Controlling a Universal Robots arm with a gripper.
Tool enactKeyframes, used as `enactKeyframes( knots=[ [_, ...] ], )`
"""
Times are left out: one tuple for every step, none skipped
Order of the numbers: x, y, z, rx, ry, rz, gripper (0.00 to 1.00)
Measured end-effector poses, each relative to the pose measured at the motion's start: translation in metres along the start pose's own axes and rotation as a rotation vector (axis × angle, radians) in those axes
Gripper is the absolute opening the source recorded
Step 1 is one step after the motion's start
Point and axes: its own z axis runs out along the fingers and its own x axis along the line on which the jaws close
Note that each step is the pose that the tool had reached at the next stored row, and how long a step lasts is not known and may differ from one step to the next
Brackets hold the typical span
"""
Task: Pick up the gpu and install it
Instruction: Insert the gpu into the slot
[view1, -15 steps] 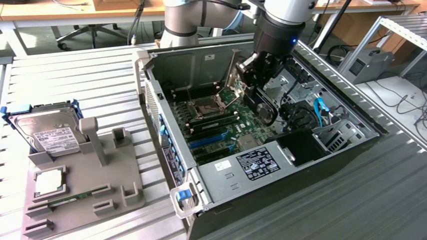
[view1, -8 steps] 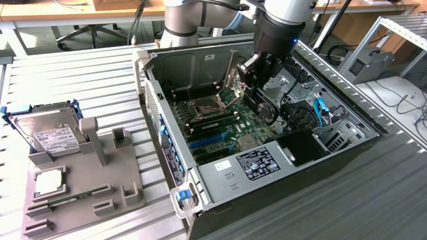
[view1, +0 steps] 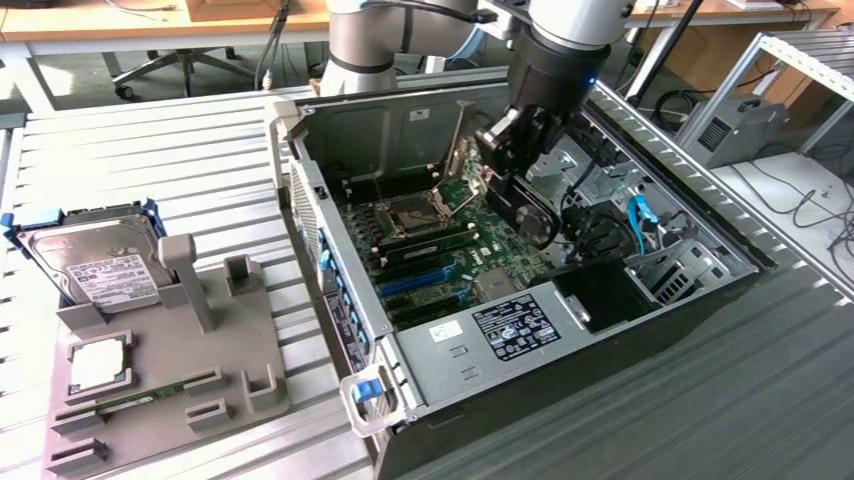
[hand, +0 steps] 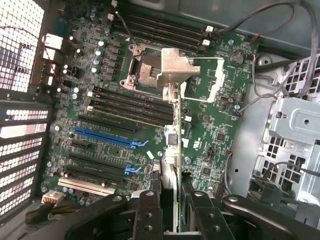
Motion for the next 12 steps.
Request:
enactKeyframes(
  knots=[
    [0.0,0.0,0.0,-0.0002,0.0002,-0.008,0.26],
    [0.0,0.0,0.0,-0.0004,0.0004,-0.018,0.26],
    [0.0,0.0,0.0001,-0.0005,0.0006,-0.025,0.26],
    [-0.0001,0.0,0.0001,-0.0007,0.0008,-0.034,0.26],
    [-0.0001,0.0,0.0001,-0.0009,0.001,-0.041,0.26],
    [-0.0001,0.0,0.0001,-0.0011,0.0012,-0.052,0.26],
    [-0.0001,0.0,0.0001,-0.0012,0.0014,-0.059,0.26],
    [-0.0001,0.0,0.0001,-0.0013,0.0016,-0.066,0.26],
    [-0.0001,0.0,0.0001,-0.0014,0.0018,-0.071,0.26],
    [-0.0002,-0.0001,0.0001,-0.0015,0.0019,-0.078,0.26],
    [-0.0002,-0.0001,0.0002,-0.0017,0.0021,-0.084,0.26],
    [-0.0002,-0.0001,0.0002,-0.0018,0.0023,-0.091,0.26]
  ],
)
